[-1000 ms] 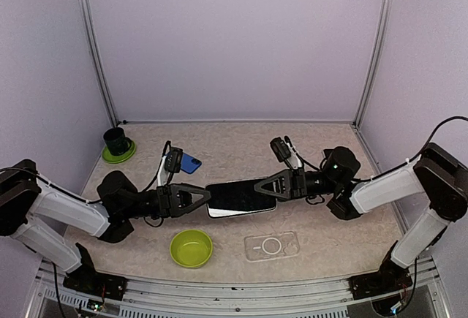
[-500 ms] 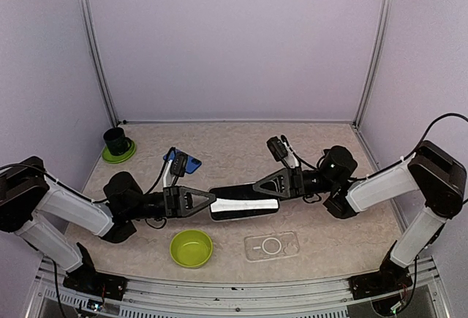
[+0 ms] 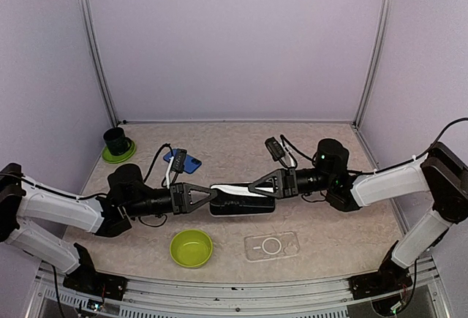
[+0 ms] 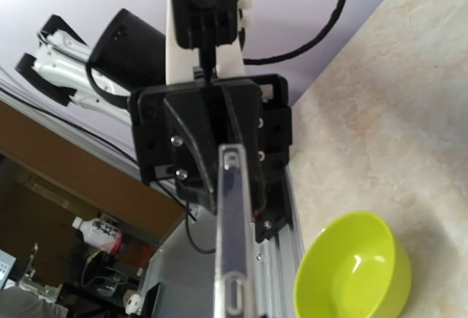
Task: Put the phone into the phone case
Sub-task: Press the phone case against the phone.
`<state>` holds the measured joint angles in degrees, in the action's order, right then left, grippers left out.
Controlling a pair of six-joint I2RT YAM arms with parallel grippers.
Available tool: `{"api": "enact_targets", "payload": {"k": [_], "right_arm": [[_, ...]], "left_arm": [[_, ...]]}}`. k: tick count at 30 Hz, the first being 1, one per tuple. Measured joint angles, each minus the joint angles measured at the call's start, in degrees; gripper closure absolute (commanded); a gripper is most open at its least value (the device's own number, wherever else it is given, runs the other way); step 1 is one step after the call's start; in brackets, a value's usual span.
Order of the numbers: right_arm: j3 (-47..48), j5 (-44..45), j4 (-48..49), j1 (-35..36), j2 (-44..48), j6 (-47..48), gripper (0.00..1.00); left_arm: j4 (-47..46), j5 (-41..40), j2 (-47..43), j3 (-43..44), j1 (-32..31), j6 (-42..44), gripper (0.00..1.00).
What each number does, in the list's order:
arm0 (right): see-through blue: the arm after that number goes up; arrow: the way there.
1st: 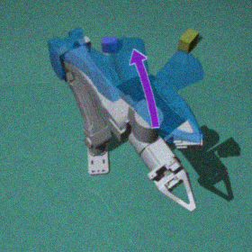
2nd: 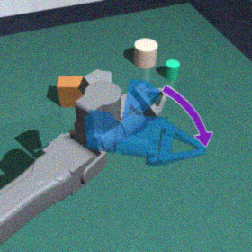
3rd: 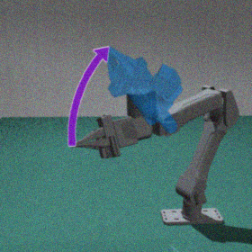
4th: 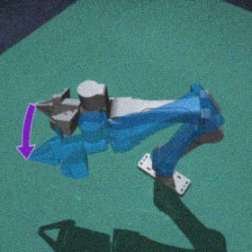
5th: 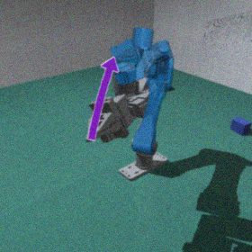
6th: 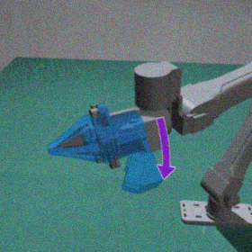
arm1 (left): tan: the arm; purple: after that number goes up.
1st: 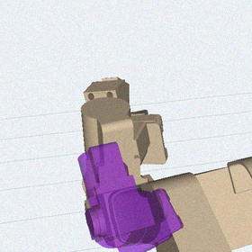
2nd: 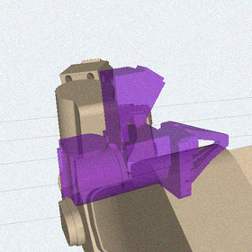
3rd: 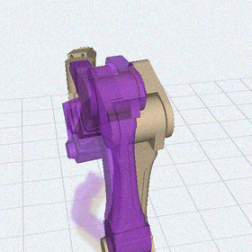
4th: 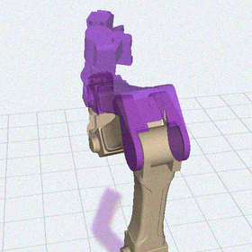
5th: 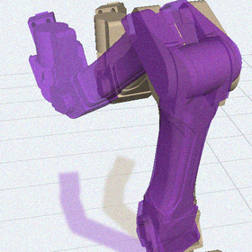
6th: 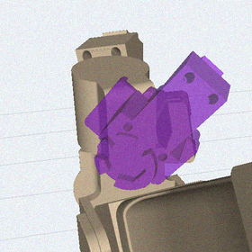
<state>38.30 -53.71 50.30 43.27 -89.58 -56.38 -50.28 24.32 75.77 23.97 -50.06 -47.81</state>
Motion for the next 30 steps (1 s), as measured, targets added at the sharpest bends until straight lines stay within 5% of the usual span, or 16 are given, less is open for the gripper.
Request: {"api": "enact_targets", "payload": {"k": [3, 14, 30], "right_arm": [[0.0, 0.2, -0.8, 0.0, 0.0, 1.0, 1.00], [0.1, -0.4, -1.1, 0.1, 0.6, 1.0, 1.00], [-2.7, -1.9, 8.9, 0.1, 4.0, -6.8, 1.00]], "left_arm": [[0.7, -0.2, 0.1, 0.1, 0.0, 0.2, 0.96], [0.3, -1.3, 0.1, 0.2, 0.6, 1.5, 0.52], [-9.7, 3.3, 0.4, -1.1, -0.9, -1.9, 0.39]]}}
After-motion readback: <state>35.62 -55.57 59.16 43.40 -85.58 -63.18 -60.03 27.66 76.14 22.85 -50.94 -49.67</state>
